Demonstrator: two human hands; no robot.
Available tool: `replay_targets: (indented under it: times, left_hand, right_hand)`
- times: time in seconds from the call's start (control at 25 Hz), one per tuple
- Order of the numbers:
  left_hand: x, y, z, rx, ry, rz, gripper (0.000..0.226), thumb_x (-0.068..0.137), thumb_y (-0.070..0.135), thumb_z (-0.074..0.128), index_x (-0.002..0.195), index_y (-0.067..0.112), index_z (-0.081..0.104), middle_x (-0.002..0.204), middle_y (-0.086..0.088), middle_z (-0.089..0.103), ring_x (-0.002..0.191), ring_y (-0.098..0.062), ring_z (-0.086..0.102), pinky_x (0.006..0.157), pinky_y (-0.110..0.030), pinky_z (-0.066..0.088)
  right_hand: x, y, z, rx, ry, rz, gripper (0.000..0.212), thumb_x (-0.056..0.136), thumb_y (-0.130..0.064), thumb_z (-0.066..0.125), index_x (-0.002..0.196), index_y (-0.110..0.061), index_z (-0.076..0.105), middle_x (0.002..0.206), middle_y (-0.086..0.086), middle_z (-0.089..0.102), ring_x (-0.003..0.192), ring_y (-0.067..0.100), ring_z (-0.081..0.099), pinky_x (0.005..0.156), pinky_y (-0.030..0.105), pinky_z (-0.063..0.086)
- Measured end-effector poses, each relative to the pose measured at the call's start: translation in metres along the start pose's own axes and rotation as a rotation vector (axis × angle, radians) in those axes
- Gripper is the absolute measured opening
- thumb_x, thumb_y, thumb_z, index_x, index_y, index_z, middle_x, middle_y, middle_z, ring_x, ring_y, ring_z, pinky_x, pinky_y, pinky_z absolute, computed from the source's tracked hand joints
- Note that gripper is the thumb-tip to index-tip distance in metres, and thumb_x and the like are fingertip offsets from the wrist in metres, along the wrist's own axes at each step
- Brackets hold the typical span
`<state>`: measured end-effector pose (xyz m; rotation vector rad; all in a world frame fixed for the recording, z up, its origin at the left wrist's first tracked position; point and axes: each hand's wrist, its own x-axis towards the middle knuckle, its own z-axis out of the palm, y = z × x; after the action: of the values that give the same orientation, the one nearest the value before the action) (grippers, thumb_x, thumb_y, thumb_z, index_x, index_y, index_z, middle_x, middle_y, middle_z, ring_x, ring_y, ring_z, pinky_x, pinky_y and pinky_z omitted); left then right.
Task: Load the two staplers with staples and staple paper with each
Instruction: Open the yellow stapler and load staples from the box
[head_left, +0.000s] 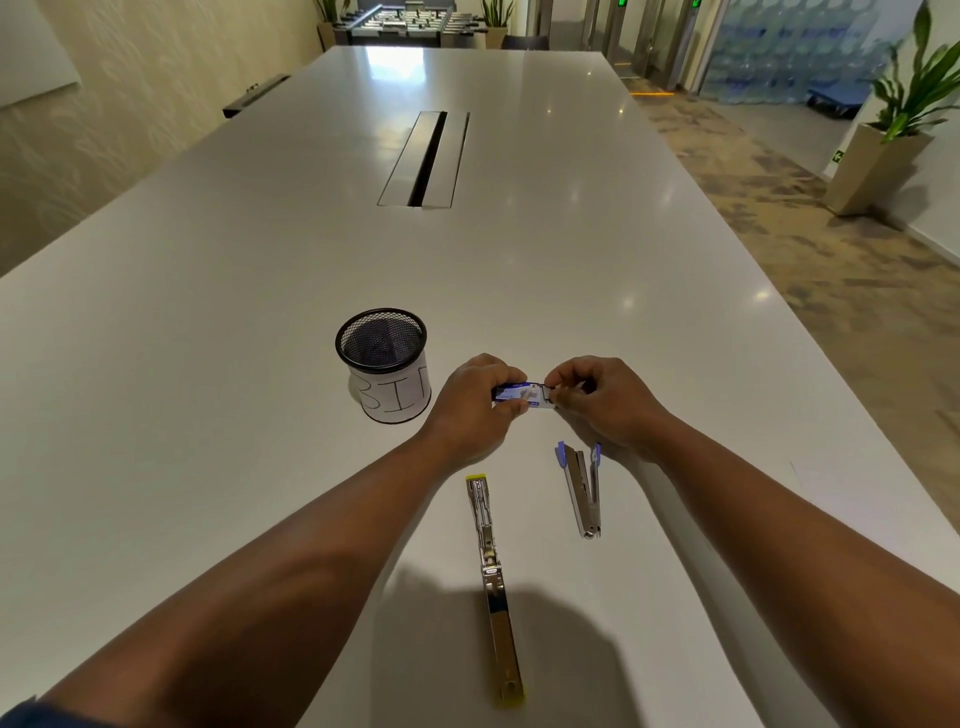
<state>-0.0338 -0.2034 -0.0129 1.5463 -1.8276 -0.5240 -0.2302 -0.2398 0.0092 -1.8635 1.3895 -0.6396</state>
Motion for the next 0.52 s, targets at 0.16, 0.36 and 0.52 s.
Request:
replay_targets:
  times: [0.16, 0.36, 0.52]
  left_hand:
    - [0.0, 0.0, 0.0, -0.006, 0.001, -0.002, 0.03, 0.089, 0.017, 0.076, 0.119, 0.014, 0.073, 0.105, 0.002, 0.062, 0.09, -0.011, 0.057, 0.072, -0.01, 0.039]
    - [0.0, -0.001, -0.001, -0.008, -0.007, -0.004, 0.028, 0.089, 0.017, 0.075, 0.116, 0.015, 0.074, 0.104, 0.002, 0.062, 0.091, -0.011, 0.057, 0.073, -0.01, 0.037]
    - [-0.001, 0.0, -0.001, 0.0, -0.007, 0.0, 0.028, 0.09, 0.019, 0.075, 0.118, 0.016, 0.073, 0.104, 0.002, 0.062, 0.089, -0.01, 0.057, 0.072, -0.011, 0.039]
  right_hand:
    - [0.005, -0.004, -0.004, -0.079, -0.042, -0.019, 0.01, 0.091, -0.017, 0.071, 0.094, -0.024, 0.078, 0.092, -0.002, 0.074, 0.084, 0.018, 0.065, 0.075, 0.035, 0.052]
    - [0.017, -0.016, -0.012, -0.33, -0.126, -0.113, 0.006, 0.086, -0.025, 0.078, 0.09, -0.022, 0.077, 0.098, -0.005, 0.066, 0.082, 0.012, 0.057, 0.071, 0.029, 0.046]
    - [0.018, -0.021, -0.01, -0.4, -0.132, -0.2, 0.013, 0.084, -0.026, 0.079, 0.09, -0.015, 0.076, 0.098, -0.001, 0.067, 0.089, 0.019, 0.061, 0.08, 0.039, 0.054]
